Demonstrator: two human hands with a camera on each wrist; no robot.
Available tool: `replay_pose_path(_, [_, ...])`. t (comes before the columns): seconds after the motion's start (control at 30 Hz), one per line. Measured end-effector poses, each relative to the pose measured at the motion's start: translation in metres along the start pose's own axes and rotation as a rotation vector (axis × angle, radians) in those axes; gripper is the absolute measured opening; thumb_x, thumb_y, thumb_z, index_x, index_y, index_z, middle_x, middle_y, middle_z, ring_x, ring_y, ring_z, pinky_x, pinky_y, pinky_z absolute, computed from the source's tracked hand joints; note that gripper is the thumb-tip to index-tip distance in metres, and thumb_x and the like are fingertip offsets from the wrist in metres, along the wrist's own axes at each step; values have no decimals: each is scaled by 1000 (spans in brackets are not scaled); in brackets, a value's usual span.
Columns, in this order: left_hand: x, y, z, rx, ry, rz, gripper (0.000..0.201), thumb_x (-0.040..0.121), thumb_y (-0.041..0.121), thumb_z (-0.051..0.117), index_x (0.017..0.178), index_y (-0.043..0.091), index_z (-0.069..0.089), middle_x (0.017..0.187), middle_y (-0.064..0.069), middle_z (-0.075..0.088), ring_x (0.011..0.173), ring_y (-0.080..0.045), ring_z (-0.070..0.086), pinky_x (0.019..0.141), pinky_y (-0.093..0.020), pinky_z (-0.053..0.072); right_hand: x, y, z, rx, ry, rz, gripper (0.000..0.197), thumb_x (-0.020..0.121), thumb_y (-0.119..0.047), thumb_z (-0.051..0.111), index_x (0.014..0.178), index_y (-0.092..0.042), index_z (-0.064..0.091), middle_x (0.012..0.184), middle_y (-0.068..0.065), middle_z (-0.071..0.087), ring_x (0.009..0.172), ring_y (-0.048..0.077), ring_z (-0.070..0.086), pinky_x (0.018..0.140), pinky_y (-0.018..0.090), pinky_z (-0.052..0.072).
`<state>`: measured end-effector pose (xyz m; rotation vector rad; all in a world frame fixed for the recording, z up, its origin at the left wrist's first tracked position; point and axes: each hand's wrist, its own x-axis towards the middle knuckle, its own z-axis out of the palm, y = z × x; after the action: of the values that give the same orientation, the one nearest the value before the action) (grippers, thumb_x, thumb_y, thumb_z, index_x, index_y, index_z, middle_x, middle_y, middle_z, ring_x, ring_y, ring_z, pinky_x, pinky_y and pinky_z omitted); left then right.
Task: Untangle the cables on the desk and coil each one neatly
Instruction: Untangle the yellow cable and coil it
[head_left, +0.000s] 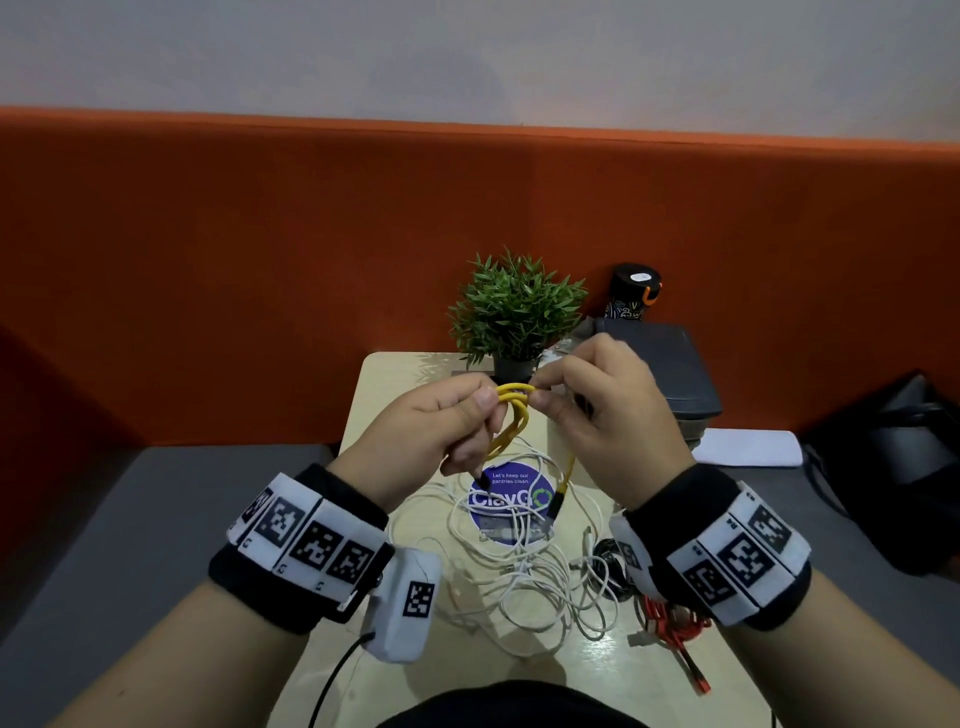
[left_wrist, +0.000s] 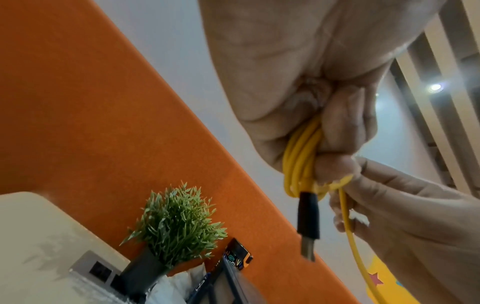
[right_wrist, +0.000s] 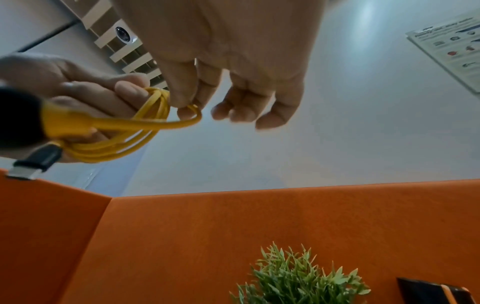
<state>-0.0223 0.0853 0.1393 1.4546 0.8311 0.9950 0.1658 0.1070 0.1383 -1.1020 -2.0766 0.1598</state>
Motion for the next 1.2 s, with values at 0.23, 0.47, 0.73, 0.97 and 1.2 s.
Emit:
replay_pose_path(0.23, [4,-3,9,-181,99,-62,34,92,32,47,72,5,46,64,-6,49,51,-20,47,52,-23,43,0,-8,5,217,-38,215,33,86,-3,59,103,-28,72,83,-11,68,77,6,61,70,17,46])
replay_pose_path(0.47, [9,-3,9,-201,194,-55,32,87,33,45,71,6,45,72,-10,46,63,-18,49,59,-27,47,-4,-17,11,736,-179,452,17,80,-17,69,95,-23,72,90,4,73,85,20,67,80,33,53])
replay_pose_path(0.73, [10,-15,4,529,228,-14,35,100,39,31,77,18,49,94,-11,40,82,-15,41,75,-26,33,-7,-22,20,856,-114,659,13,89,-4,59,83,-9,69,76,8,69,73,20,60,75,39,51])
replay_pose_path(0.97, [11,-23,1,686,220,-14,29,100,31,32,89,10,49,90,-3,40,82,0,47,67,-14,34,-5,-19,13,1354,-193,779,37,81,8,58,115,-5,52,71,14,67,62,21,66,65,32,55])
replay_pose_path(1.2, [14,-33,12,762,312,40,26,100,34,32,84,19,46,98,-2,39,92,-15,41,78,-27,35,-1,-16,14,1540,-179,884,46,66,3,50,111,-7,47,56,8,41,50,18,42,50,26,48])
